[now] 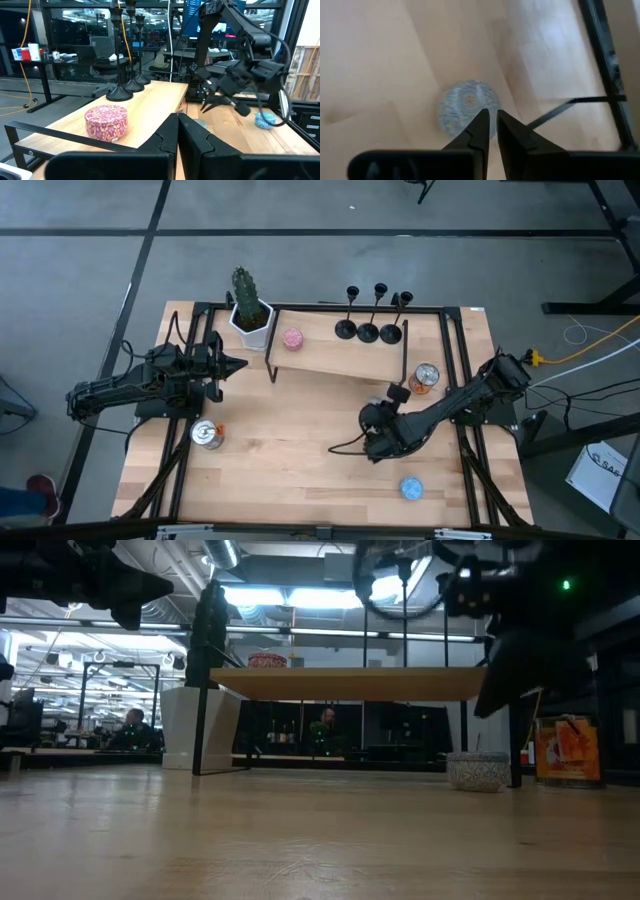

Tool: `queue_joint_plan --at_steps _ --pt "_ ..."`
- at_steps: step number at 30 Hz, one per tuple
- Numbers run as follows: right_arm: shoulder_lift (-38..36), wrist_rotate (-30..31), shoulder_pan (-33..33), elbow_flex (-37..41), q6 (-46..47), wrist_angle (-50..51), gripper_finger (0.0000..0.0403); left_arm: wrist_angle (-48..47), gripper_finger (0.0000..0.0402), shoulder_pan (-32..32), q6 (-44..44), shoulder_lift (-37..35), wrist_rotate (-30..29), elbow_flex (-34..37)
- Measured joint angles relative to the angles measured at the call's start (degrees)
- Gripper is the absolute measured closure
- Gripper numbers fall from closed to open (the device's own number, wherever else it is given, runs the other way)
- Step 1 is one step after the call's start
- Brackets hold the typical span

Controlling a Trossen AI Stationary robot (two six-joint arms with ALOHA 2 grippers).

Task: Pick & Place candle stick holders
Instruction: Put the blue scented candle on the shelf

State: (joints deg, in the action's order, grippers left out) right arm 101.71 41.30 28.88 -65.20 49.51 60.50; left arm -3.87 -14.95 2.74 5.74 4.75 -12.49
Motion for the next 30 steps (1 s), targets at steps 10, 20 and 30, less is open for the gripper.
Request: queue_joint_plan --at_steps 10,20,30 --pt "0.00 -0.26 -3.69 7.20 -0.98 -12.17 0.0364 0.00 0.0396 0.01 -0.02 0.02 0.00 0.00" --pt "-0.15 -2.40 -4.60 9.21 -3.26 -16.83 0.0364 0.00 0.0396 0.01 0.00 0.02 0.00 0.00" --pt "-0.17 -5.73 -3.31 9.17 -9.81 -27.77 0.0365 -0.01 0.0396 -0.01 -0.04 0.01 0.00 0.00"
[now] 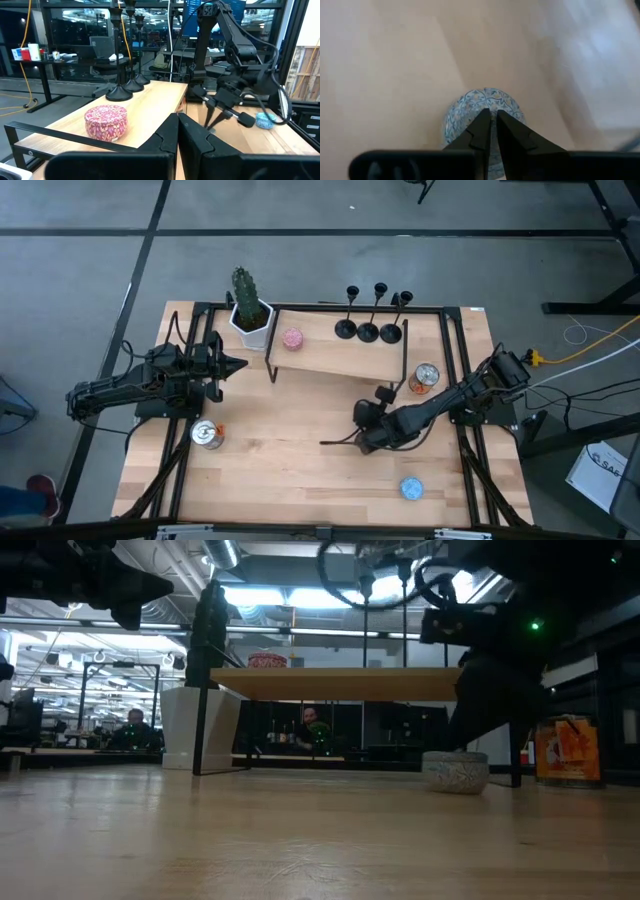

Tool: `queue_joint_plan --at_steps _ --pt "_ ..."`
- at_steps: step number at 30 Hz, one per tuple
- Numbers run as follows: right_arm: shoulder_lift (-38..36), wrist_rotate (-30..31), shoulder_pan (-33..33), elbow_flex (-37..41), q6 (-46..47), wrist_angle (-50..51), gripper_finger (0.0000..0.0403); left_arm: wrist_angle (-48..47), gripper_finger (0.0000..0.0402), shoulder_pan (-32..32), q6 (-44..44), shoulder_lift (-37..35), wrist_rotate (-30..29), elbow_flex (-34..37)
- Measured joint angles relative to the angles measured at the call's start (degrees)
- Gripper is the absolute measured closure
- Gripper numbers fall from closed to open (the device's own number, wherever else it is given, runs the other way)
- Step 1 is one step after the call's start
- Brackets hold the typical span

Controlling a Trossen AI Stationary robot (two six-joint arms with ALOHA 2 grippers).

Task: Pick & Place candle stick holders
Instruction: Put the blue scented candle on the shelf

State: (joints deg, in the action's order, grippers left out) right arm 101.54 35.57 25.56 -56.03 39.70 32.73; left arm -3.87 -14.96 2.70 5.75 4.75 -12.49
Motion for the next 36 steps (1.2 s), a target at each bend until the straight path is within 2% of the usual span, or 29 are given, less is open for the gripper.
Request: queue_joint_plan --at_steps 8,19,23,28,36 --pt "0.11 -6.66 0.00 0.02 -7.61 -11.89 0.0365 0.00 0.0396 0.01 0.00 0.00 0.00 0.00" --pt "0.24 -16.08 0.00 0.03 -9.33 -20.27 0.0365 0.00 0.0396 0.02 0.04 -0.01 0.00 0.00" --pt "0.47 -16.58 0.03 -2.82 -10.34 -16.14 0.0364 0.01 0.0396 0.02 0.03 0.00 0.00 0.00" --pt "-0.82 -15.25 -0.13 -9.06 -9.69 -6.40 0.0364 0.02 0.0396 0.02 0.02 0.00 0.00 0.00" --pt "-8.35 -15.03 0.47 -12.22 -0.90 4.01 0.0364 -0.42 0.0396 0.00 0.02 0.00 0.00 0.00"
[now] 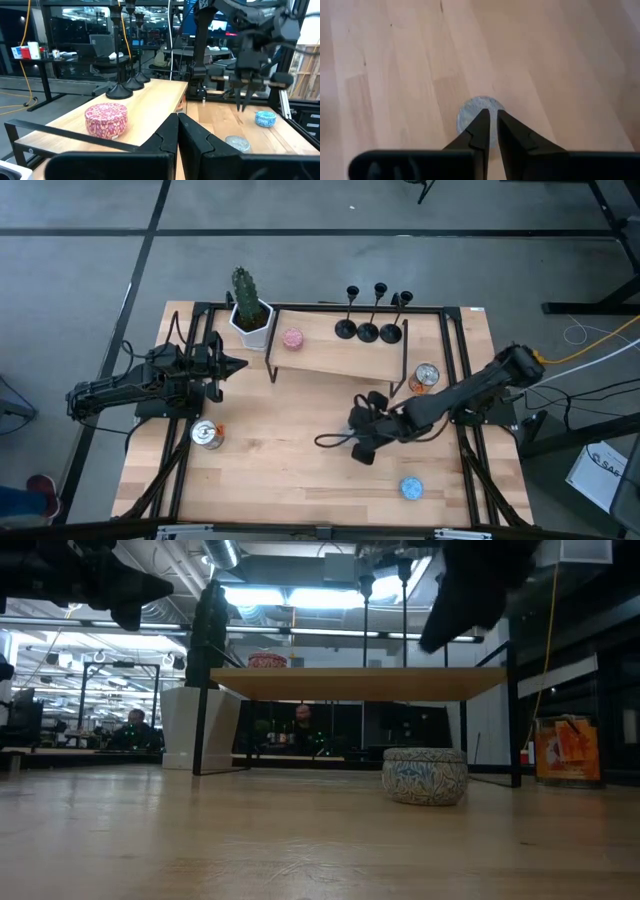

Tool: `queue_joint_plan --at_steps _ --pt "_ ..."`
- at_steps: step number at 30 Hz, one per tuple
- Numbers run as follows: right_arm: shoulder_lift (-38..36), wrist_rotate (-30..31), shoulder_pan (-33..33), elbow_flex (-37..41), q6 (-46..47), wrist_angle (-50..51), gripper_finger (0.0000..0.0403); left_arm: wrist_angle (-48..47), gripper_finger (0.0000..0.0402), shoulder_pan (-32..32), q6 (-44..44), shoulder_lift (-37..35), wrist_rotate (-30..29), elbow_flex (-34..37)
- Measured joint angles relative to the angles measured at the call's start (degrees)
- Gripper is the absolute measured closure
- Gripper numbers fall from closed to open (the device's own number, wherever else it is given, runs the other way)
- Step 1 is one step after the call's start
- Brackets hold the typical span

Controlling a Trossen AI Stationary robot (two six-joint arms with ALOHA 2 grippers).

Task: Pick & Place candle stick holders
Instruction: Put the blue scented candle on the shelf

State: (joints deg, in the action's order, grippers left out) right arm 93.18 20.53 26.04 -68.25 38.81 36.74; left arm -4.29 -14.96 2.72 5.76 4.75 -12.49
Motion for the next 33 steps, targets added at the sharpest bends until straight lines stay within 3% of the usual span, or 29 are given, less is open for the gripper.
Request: queue_joint_plan --at_steps 8,22,33 --pt "-1.17 0.21 0.53 -0.02 5.03 2.69 0.0334 -0.24 0.0396 0.02 0.00 0.00 -0.02 0.00" --pt "4.81 0.28 -1.07 -0.02 6.91 1.40 0.0157 -0.24 0.0396 0.01 0.02 0.00 0.00 0.00" --pt "8.49 -2.62 -1.75 -0.02 5.78 -1.42 0.0101 -0.23 0.0396 0.02 0.02 0.00 0.00 0.00"
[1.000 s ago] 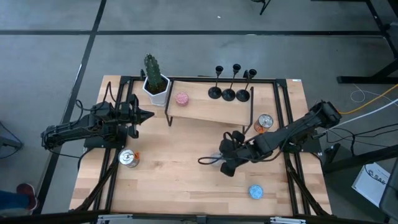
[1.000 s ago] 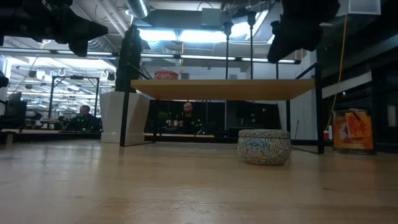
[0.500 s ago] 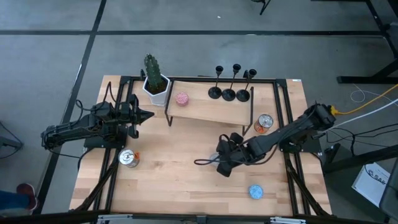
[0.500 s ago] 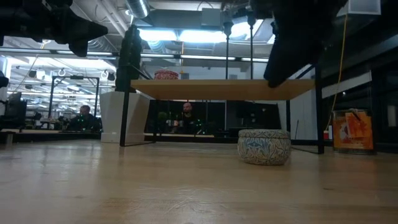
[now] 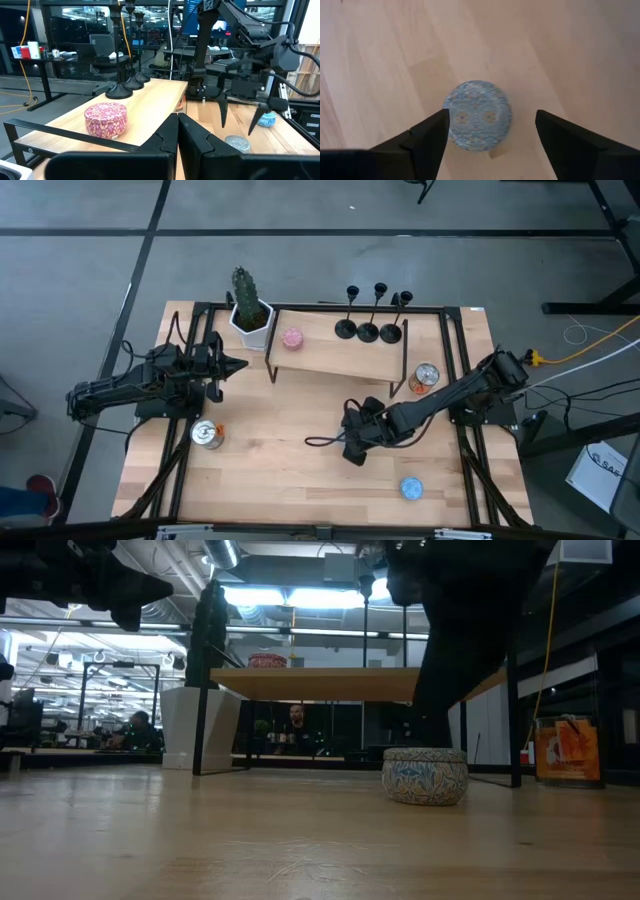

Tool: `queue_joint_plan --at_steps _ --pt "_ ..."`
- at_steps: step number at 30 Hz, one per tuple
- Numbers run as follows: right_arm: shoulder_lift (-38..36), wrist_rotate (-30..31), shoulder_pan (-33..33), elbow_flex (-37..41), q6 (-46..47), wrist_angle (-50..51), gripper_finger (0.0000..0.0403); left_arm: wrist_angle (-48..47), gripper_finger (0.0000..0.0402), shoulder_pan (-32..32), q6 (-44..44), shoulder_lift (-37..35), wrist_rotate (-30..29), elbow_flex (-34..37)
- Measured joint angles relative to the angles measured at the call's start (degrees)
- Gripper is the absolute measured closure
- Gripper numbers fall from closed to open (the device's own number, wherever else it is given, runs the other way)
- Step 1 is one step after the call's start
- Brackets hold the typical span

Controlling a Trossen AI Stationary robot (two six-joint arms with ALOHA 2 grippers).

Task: Pick & Place candle stick holders
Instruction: Put the blue scented candle on the shelf

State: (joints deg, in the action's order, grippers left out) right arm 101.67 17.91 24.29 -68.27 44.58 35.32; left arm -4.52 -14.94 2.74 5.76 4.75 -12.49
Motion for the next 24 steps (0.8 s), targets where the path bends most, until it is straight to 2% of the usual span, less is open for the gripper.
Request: queue_joint_plan --at_steps 8,24 --pt "2.31 -3.65 -0.28 0.00 -2.60 -4.33 0.0098 -0.04 0.0396 -0.02 0.00 0.00 0.00 0.00" --pt "2.71 -3.50 -0.35 0.00 -2.03 -4.30 0.0097 -0.04 0.0396 -0.01 -0.02 0.00 0.00 0.00"
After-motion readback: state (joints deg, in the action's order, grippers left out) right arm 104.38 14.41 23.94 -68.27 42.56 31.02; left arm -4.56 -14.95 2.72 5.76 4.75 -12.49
